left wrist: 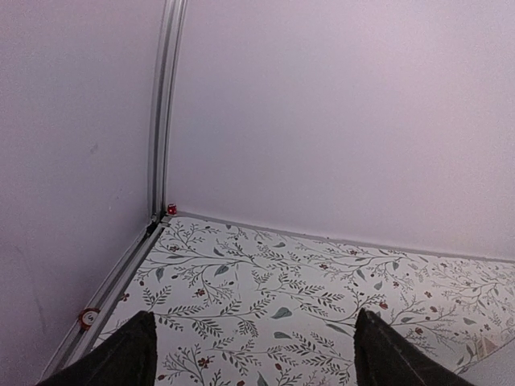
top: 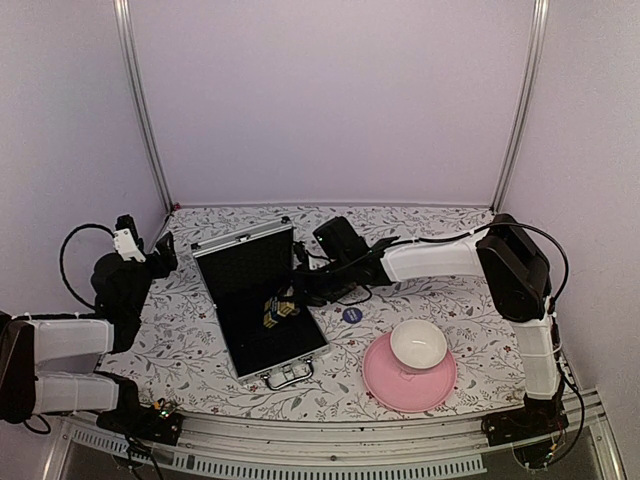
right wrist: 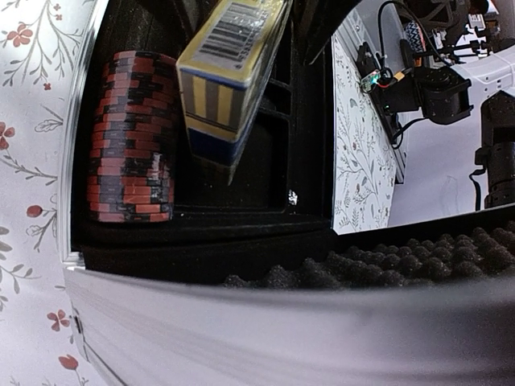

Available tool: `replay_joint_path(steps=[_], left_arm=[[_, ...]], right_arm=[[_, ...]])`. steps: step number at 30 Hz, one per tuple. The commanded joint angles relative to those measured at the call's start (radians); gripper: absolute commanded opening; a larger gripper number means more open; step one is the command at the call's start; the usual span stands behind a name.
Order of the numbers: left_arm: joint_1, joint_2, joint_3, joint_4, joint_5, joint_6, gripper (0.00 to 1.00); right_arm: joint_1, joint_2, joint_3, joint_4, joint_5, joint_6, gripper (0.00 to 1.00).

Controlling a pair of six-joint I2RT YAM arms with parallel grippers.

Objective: Pack up texas hold em set

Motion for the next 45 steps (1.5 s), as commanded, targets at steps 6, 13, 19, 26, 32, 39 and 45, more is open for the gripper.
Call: replay_joint_path(steps=[6, 13, 19, 26, 32, 39, 45], left_arm=[[0.006, 0.014, 0.009, 0.022, -0.002, 0.022, 0.84], [0.004, 0.021, 0.017, 0.014, -0.003, 0.022, 0.85], [0.006, 0.025, 0.021, 0.010, -0.003, 0.023, 0.85], [0.005, 0.031, 0.029, 0.005, 0.000, 0.024, 0.85], [0.004, 0.034, 0.033, 0.002, 0.000, 0.025, 0.85], [0.005, 0.034, 0.033, 0.000, 0.000, 0.024, 0.85], [0.004, 0.034, 0.033, 0.000, 0.000, 0.024, 0.85]], right_arm=[[0.016, 0.001, 0.042, 0.025, 0.027, -0.011, 0.45], [0.017, -0.007, 0.032, 0.020, 0.082, -0.011, 0.45], [0.017, 0.004, 0.028, 0.019, 0.122, -0.016, 0.32], [0.017, 0.024, 0.036, 0.026, 0.147, -0.027, 0.24], [0.017, 0.032, 0.044, 0.050, 0.147, -0.012, 0.20], [0.016, 0.026, 0.029, 0.100, 0.139, 0.039, 0.08], [0.016, -0.013, -0.034, 0.173, 0.175, 0.108, 0.06]])
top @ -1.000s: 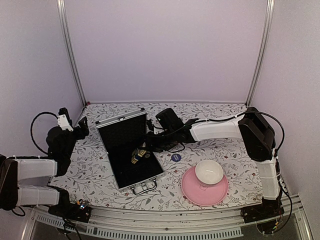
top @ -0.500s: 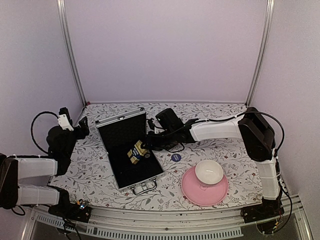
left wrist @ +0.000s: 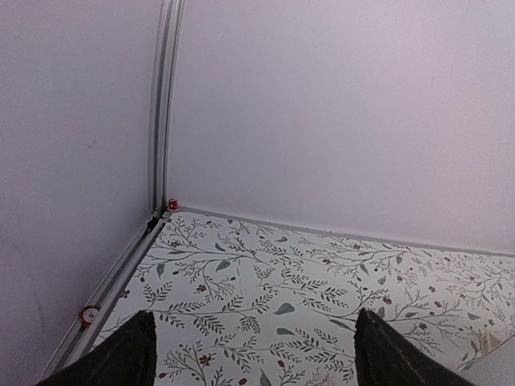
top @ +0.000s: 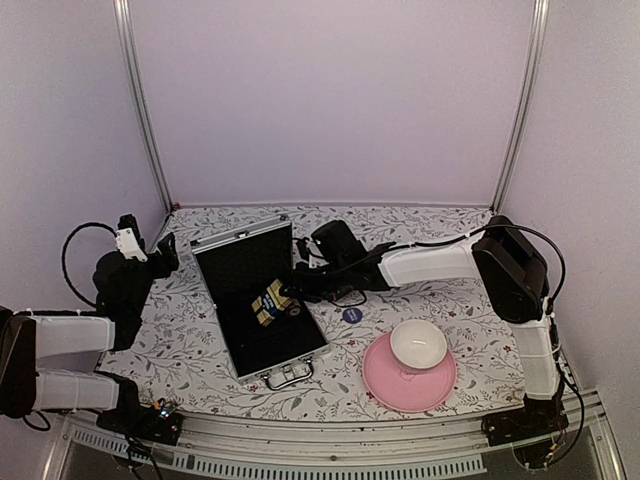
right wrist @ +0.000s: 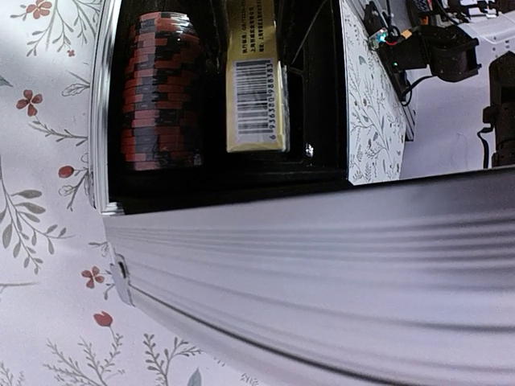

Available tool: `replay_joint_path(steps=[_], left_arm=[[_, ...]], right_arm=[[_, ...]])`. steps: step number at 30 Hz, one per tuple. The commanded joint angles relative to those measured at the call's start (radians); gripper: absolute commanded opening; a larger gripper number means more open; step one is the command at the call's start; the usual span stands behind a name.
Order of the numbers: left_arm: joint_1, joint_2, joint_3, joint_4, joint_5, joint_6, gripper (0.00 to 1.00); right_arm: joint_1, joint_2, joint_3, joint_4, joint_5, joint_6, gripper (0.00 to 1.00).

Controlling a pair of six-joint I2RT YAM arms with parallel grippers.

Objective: Pack up texas hold em set

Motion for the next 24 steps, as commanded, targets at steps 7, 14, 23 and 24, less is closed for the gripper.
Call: replay_joint_path(steps=[7, 14, 23, 24], left_arm=[[0.005, 0.010, 0.023, 0.006, 0.002, 0.017, 0.85], [0.005, 0.014, 0.029, 0.002, 0.003, 0.019, 0.85], [0.005, 0.017, 0.032, -0.003, 0.004, 0.019, 0.85], [0.005, 0.017, 0.031, -0.003, 0.003, 0.019, 0.85]], right_arm=[[0.003, -0.006, -0.013, 0.076, 0.004, 0.062, 0.06], [0.003, -0.006, -0.007, 0.024, -0.006, 0.048, 0.07], [0.004, -0.027, -0.008, -0.002, 0.016, 0.030, 0.33], [0.005, -0.034, -0.007, -0.006, 0.029, 0.023, 0.35]])
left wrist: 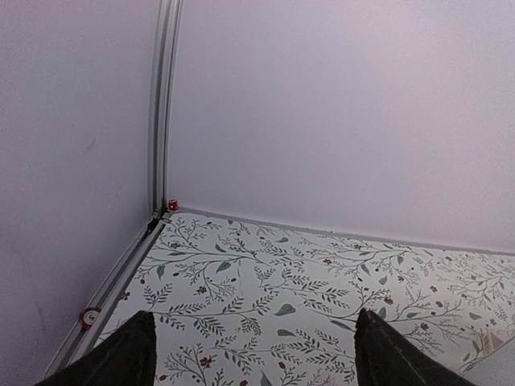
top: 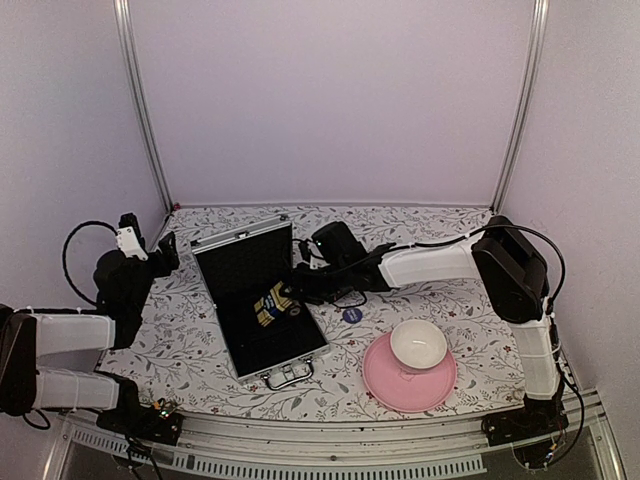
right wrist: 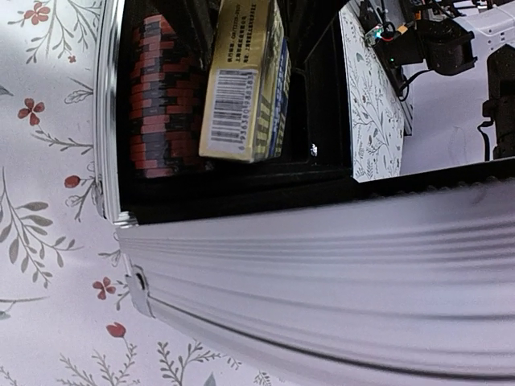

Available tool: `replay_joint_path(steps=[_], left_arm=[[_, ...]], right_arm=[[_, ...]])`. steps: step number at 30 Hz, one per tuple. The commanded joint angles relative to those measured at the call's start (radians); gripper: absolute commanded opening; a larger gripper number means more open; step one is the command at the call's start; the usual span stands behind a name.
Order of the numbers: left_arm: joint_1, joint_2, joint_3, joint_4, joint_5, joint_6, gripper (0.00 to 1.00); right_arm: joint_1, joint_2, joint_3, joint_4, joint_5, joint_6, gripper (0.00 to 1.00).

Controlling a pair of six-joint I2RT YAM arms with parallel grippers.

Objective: Pack up texas hold em set

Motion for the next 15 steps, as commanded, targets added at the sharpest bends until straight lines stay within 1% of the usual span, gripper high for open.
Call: replay_joint_path(steps=[1, 9, 13, 15], left_arm=[[0.005, 0.006, 0.021, 0.000, 0.004, 0.011, 0.85], [0.004, 0.006, 0.021, 0.000, 0.003, 0.011, 0.85], [0.005, 0.005, 0.019, 0.000, 0.004, 0.011, 0.85], [0.004, 0.004, 0.018, 0.002, 0.003, 0.011, 0.85]], right_arm=[[0.004, -0.040, 0.007, -0.017, 0.032, -0.031, 0.37], [0.005, -0.094, -0.005, -0.058, 0.124, -0.102, 0.49], [0.003, -0.114, -0.029, -0.055, 0.148, -0.116, 0.49], [0.004, -0.116, -0.034, -0.044, 0.135, -0.132, 0.48]])
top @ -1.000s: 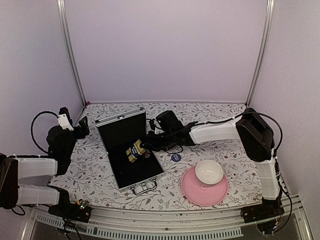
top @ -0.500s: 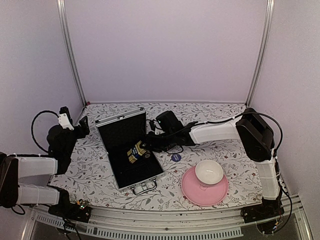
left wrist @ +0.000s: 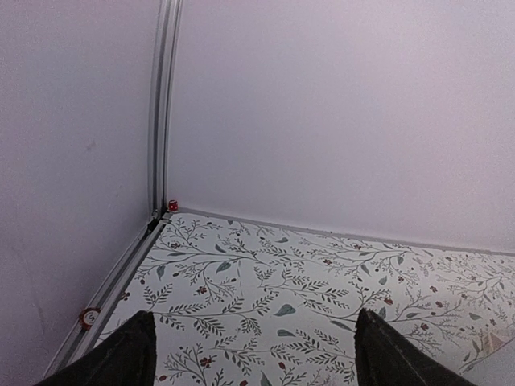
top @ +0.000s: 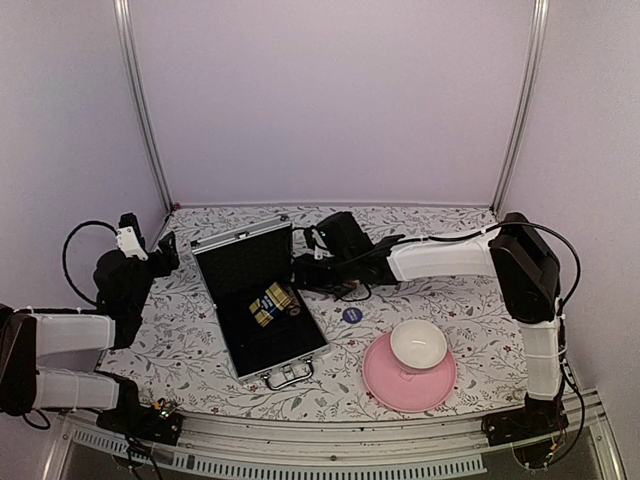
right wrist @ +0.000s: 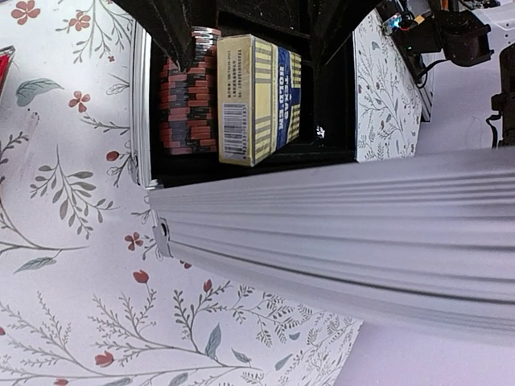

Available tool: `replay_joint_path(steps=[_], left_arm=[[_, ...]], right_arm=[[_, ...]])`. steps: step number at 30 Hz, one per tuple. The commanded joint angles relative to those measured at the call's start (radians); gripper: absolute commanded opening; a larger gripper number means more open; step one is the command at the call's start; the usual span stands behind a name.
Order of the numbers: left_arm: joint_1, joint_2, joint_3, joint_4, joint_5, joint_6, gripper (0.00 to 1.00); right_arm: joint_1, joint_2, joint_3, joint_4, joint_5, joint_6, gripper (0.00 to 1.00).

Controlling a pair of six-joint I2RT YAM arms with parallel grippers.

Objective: Pack up texas hold em set

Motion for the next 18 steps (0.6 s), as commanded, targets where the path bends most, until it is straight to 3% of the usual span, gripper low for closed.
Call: replay_joint_path(steps=[1, 9, 18], left_arm=[[0.005, 0.004, 0.017, 0.002, 0.003, 0.011, 0.85], [0.005, -0.005, 0.008, 0.010, 0.002, 0.011, 0.85], [0.004, -0.005, 0.007, 0.011, 0.004, 0.011, 0.85]], right_arm=[[0.004, -0.051, -0.026, 0.014, 0.014, -0.051, 0.47], [0.007, -0.024, -0.067, 0.162, -0.090, -0.045, 0.46], [0.012, -0.021, -0.102, 0.222, -0.072, -0.031, 0.34]])
